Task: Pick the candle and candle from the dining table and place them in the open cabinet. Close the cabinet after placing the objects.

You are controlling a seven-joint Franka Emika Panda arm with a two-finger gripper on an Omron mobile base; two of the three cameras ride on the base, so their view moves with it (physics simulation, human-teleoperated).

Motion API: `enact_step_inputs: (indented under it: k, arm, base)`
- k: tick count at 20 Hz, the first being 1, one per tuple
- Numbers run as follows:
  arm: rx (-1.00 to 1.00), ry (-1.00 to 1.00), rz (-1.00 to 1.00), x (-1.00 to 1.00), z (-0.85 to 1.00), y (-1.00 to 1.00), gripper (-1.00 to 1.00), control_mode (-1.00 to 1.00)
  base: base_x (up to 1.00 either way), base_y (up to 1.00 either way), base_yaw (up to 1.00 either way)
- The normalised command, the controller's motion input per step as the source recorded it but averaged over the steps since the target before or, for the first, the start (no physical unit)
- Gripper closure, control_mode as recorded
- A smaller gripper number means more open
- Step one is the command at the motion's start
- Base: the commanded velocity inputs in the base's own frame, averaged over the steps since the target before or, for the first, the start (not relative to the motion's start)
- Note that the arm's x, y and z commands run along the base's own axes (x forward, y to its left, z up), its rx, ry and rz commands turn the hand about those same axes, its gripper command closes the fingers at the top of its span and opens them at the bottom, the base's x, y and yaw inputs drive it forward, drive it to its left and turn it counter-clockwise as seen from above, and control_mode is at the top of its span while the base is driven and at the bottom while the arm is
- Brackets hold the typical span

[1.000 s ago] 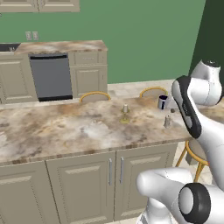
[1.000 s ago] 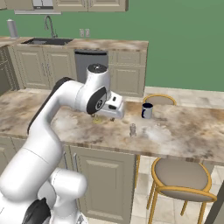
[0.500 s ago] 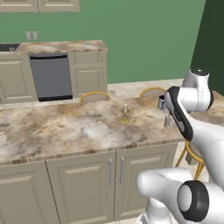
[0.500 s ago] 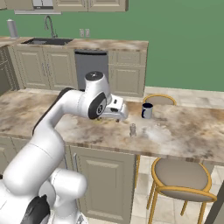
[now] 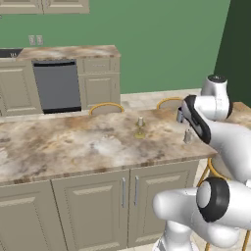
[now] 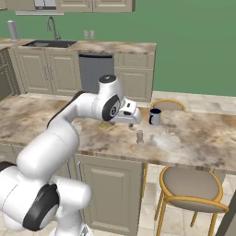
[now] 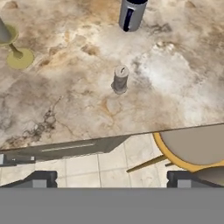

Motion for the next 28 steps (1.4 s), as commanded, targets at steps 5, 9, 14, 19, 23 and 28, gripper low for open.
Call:
enact_step_inputs:
  k: [5,9,14,19,23,28]
  arm:
    - [0.00,0.04,-0.07,0.42,-0.32,-0.14,-1.00,-1.00]
    - [0.00,0.00,-0.03,0.37,-0.26,-0.18,-1.00,-1.00]
    - [0.00,0.00,0.00,0.34,-0.18,-0.08,-1.00,-1.00]
    - [0.00,0.00,0.00,0.34,-0.19,-0.04,-1.00,-1.00]
    - [0.00,0.00,0.00,0.25,-0.20,-0.02,-1.00,-1.00]
    - [0.00,0.00,0.00,0.22,-0.19,-0.03,-1.00,-1.00]
  base:
    - [0.00,0.00,0.00]
    - [0.00,0.00,0.00]
    - [0.00,0.00,0.00]
    - [0.00,0.00,0.00]
    - [0.00,0.00,0.00]
    - [0.00,0.00,0.00]
